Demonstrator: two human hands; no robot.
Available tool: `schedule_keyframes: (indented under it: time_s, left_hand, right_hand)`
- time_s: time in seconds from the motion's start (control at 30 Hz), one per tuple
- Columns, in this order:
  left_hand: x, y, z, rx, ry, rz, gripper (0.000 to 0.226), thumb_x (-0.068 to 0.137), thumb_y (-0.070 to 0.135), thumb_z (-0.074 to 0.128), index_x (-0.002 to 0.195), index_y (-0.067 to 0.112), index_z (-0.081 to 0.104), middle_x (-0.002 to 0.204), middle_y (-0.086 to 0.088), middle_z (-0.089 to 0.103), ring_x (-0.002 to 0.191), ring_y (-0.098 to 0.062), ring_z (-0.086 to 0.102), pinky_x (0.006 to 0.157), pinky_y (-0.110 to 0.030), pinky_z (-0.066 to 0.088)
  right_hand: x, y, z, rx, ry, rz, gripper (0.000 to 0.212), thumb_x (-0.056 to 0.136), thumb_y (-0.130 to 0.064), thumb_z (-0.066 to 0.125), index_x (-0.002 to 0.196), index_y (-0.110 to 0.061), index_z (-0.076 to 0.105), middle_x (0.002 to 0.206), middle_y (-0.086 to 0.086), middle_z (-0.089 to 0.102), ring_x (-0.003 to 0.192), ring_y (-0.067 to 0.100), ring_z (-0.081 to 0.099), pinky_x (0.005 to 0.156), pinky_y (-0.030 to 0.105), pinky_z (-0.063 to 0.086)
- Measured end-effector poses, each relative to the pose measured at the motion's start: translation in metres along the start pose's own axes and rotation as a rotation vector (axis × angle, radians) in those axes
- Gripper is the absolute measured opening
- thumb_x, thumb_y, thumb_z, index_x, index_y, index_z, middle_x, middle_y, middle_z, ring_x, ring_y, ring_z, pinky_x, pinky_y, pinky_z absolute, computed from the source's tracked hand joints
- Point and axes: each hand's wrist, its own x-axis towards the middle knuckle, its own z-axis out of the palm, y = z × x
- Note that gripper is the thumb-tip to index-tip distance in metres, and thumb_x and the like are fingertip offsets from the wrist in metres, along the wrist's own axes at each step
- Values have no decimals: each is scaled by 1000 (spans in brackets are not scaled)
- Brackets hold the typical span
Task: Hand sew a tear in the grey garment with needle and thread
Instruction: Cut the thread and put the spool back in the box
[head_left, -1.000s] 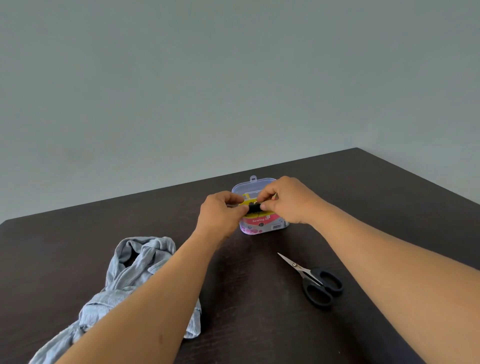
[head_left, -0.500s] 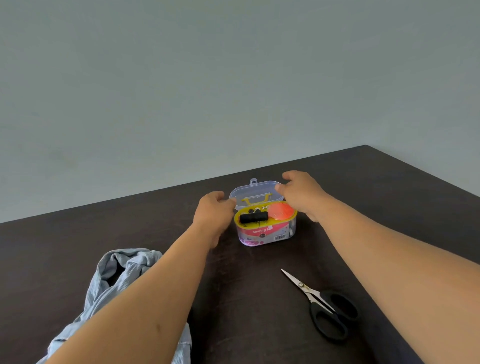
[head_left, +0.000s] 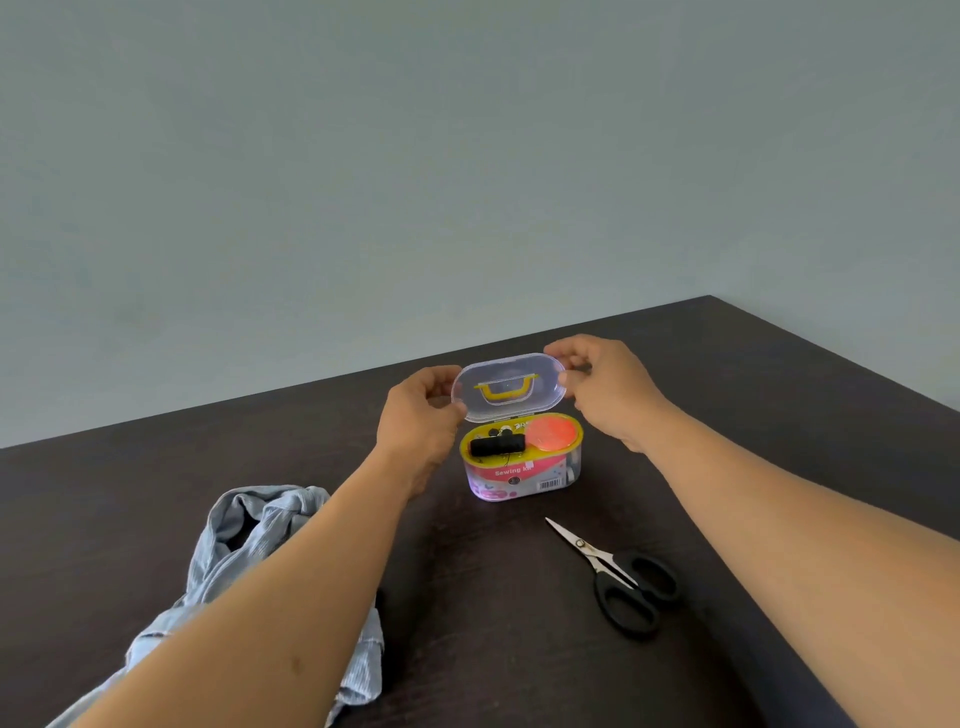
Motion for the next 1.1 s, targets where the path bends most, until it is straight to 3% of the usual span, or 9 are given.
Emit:
schedule_keyframes:
  time_s: [0.2,0.37,0.53,0.63,0.7,0.8,0.93,1.1]
  left_hand:
    - [-26,5,-10,88,-23,137,29,86,5,73,102,28,66,102,9,73,100,-10,68,93,-40,58]
    - [-54,8,-18,132,-107,202,33,86,2,67,115,19,66,109,9,71,107,-6,65,95,-26,53]
    - [-71,-1,-18,206,-133,231,34,84,7,67,115,22,67,121,8,67,119,-9,60,80,-6,45]
    - [-78,-4,-13,234,-97,249,30,84,18,74,113,21,67,118,12,61,100,-4,61,67,0,43]
    - [-78,-5,-9,260,-50,280,33,81,25,80,111,22,68,117,11,61,94,-5,62,74,-7,48]
    - [-77,-6,-3,339,-27,325,40,76,29,85,111,22,67,120,9,59,105,-10,59,89,-26,53]
    - [-78,-8,3,409,11,379,40,76,28,85,110,20,64,119,8,57,101,-9,56,85,-25,49]
    - [-78,-12,6,446,28,416,37,80,28,83,110,20,63,124,6,56,100,-8,55,85,-25,50]
  right_hand:
    - [-28,-7,-11,-35,23,-52,27,95,-5,59,114,-23,62,109,-5,64,100,13,60,86,31,54]
    - [-55,-7,-18,-135,-63,-120,41,98,-6,51,132,-27,60,129,-6,57,111,12,58,91,22,44]
    - [-73,-3,-21,-191,-123,-135,41,91,-12,60,131,-23,62,136,-7,55,114,11,59,96,24,48]
    - [-78,1,-18,-213,-133,-146,46,86,-23,70,131,-22,62,134,-8,55,118,12,57,100,29,48]
    - [-79,3,-17,-249,-126,-179,51,86,-31,73,134,-24,59,132,-8,54,118,13,56,100,33,48]
    - [-82,0,-12,-377,-135,-226,57,88,-40,69,141,-28,51,135,-6,46,117,16,51,97,33,46]
    - [-86,-4,-4,-570,-107,-290,57,90,-46,64,143,-29,48,145,-2,38,124,20,48,90,35,50]
    - [-90,-8,1,-616,-63,-309,54,91,-47,63,138,-26,51,148,0,41,121,21,53,87,35,51]
